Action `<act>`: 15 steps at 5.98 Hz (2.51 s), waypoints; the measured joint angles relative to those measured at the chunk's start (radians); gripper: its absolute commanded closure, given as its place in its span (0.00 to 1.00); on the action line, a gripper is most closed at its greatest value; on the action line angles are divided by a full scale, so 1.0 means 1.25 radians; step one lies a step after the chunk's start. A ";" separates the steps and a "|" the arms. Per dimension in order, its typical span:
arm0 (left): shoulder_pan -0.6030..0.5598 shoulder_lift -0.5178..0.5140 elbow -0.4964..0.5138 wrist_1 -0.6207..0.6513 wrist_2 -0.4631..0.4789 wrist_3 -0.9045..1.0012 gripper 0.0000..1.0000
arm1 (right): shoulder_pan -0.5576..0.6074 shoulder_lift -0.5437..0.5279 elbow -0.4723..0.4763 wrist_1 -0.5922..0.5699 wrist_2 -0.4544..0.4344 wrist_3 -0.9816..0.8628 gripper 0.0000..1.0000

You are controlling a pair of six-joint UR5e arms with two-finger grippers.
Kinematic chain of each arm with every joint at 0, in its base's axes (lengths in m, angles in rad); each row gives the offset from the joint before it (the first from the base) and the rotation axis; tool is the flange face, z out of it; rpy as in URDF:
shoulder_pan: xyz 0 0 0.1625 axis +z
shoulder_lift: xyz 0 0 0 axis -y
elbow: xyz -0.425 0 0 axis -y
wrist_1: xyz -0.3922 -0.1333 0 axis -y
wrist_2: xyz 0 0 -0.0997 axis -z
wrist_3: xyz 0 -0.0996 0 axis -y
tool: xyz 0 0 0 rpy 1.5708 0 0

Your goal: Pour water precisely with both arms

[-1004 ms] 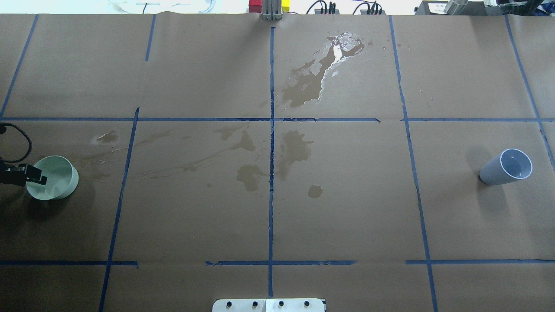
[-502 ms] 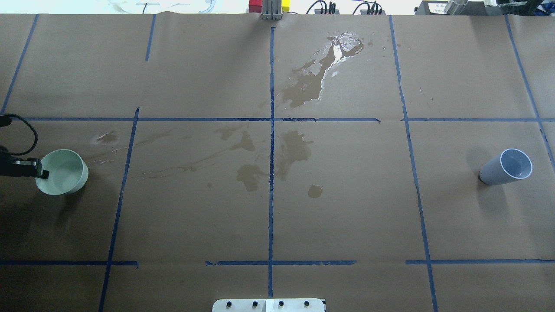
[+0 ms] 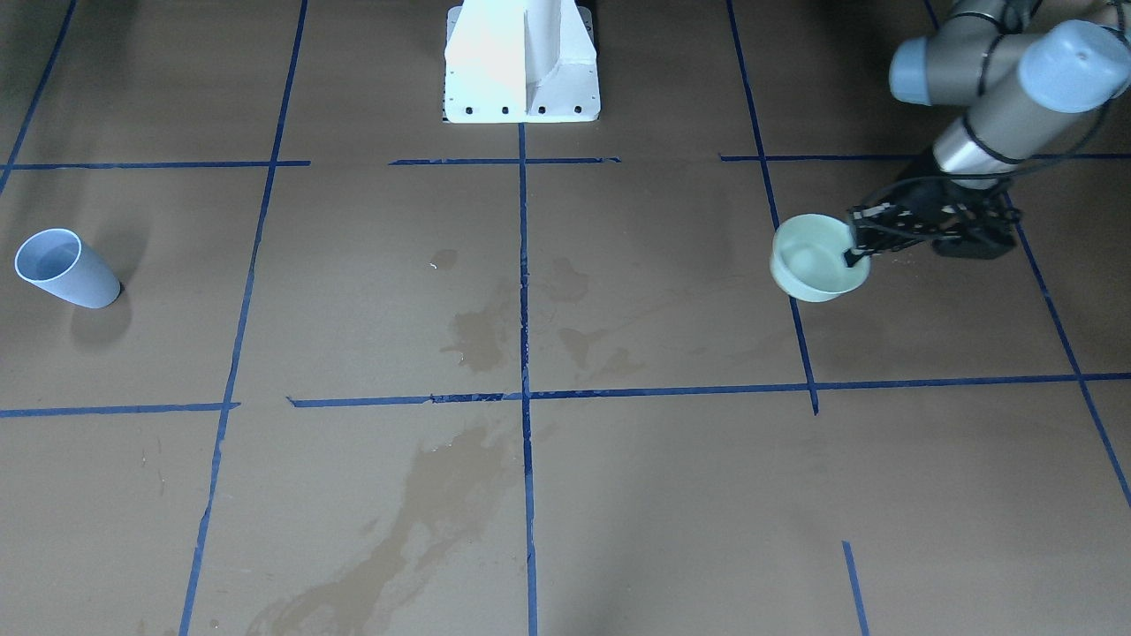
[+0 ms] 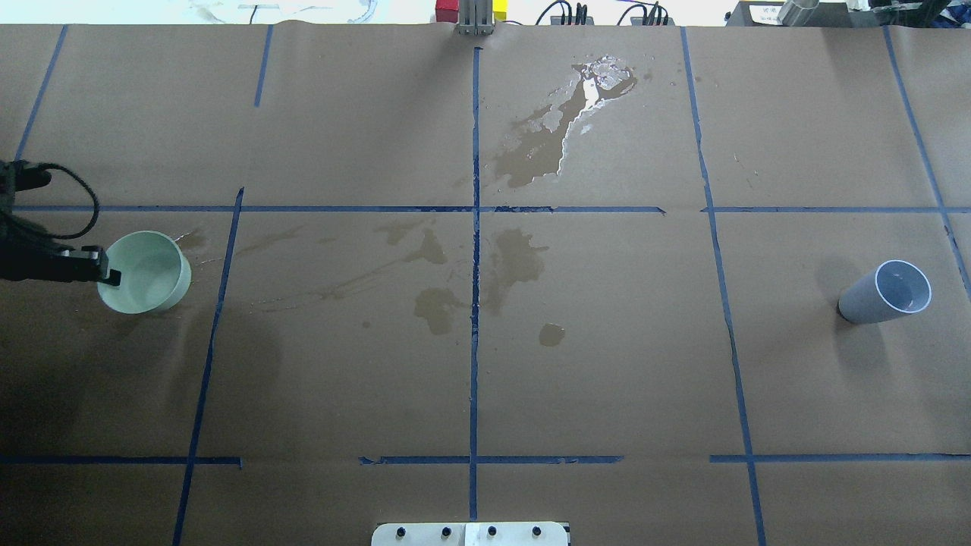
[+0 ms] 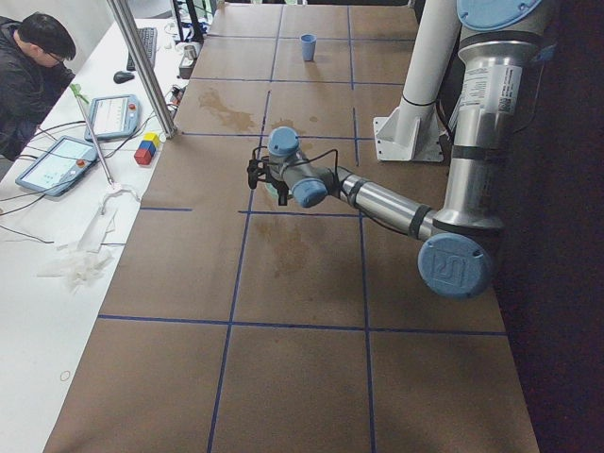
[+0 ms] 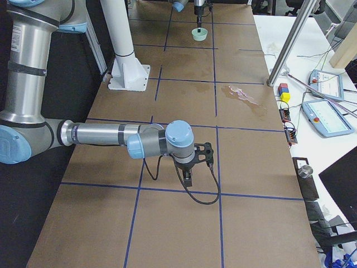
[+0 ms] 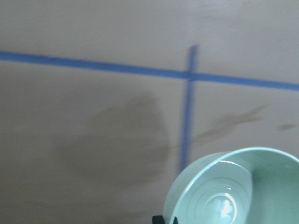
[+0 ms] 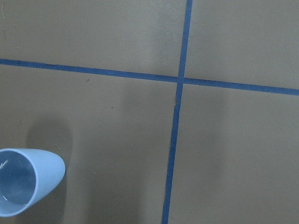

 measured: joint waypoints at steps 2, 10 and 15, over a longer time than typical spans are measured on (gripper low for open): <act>0.119 -0.196 0.048 0.081 0.045 -0.146 1.00 | 0.000 0.000 0.000 0.000 0.000 0.001 0.00; 0.293 -0.443 0.330 0.077 0.206 -0.240 0.00 | 0.000 0.000 -0.004 0.000 0.000 0.003 0.00; 0.201 -0.341 0.099 0.244 0.126 -0.137 0.00 | -0.003 0.004 0.003 0.012 0.010 -0.002 0.00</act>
